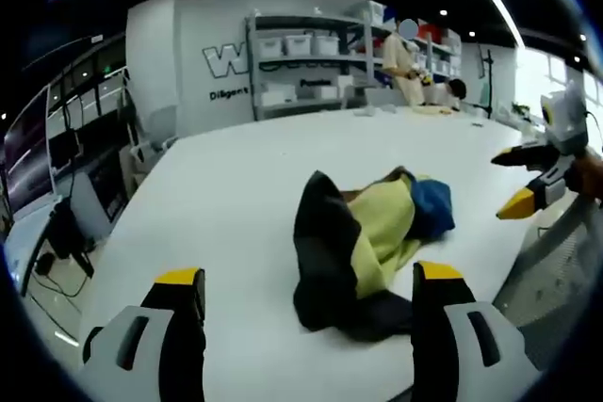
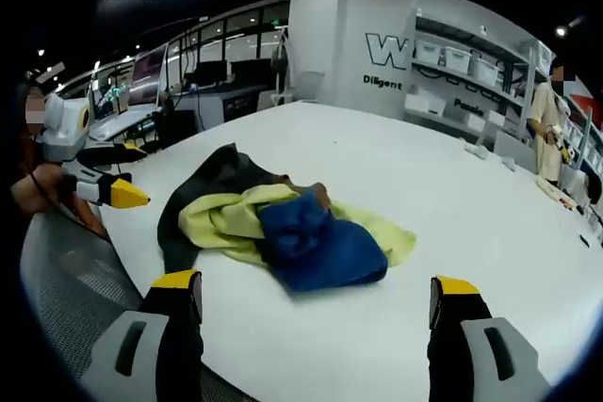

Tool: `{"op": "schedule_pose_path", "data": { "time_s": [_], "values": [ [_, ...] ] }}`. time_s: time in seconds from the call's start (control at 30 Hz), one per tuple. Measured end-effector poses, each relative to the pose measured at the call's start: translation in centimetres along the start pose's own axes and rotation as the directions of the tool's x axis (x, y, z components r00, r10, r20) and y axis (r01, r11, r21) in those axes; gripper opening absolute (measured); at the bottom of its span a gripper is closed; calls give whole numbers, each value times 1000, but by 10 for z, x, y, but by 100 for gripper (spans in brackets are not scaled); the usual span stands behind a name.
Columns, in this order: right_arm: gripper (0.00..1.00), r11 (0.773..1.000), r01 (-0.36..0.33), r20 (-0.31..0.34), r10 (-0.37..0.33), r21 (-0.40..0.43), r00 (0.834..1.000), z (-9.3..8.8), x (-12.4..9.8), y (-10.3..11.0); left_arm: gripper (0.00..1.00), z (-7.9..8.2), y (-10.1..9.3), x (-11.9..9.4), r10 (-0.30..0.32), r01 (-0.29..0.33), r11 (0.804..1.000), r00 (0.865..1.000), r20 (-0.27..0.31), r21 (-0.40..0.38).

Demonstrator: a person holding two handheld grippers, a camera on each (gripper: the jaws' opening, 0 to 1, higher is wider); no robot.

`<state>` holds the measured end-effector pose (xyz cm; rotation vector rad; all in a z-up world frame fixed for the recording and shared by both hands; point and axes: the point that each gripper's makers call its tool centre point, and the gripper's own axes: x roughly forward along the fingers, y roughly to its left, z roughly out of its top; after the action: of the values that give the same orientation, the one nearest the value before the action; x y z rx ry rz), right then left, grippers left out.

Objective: Fold the garment on the visible template until the final outline fits inside the template.

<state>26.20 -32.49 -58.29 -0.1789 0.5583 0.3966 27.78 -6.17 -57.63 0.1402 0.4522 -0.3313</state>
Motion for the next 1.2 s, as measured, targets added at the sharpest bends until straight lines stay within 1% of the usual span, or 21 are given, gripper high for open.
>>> {"op": "schedule_pose_path", "data": {
  "time_s": [0.17, 0.47, 0.87, 1.1, 1.2],
  "values": [
    [99, 1000, -3, 4, 3, 3, 1000, 1, 0, 0, 88, 1, 2, 0, 7, -7, 1000, 1000, 8, -5],
    [99, 1000, 2, -4, -2, -3, 1000, -1, 0, 0, 87, -2, 2, -1, 10, -10, 1000, 1000, -8, 3],
    [99, 1000, -8, -17, 8, -21, 1000, -4, 0, 4, 86, -3, 4, 0, 13, -13, 1000, 1000, -13, -2],
    [99, 1000, -10, -11, 10, -20, 1000, -2, 0, 4, 85, -4, 4, 0, 16, -16, 1000, 1000, -19, 4],
    [99, 1000, -12, -12, 11, -20, 1000, -2, 0, 4, 85, -6, 4, 0, 17, -17, 1000, 999, -31, 8]
  ]
}}
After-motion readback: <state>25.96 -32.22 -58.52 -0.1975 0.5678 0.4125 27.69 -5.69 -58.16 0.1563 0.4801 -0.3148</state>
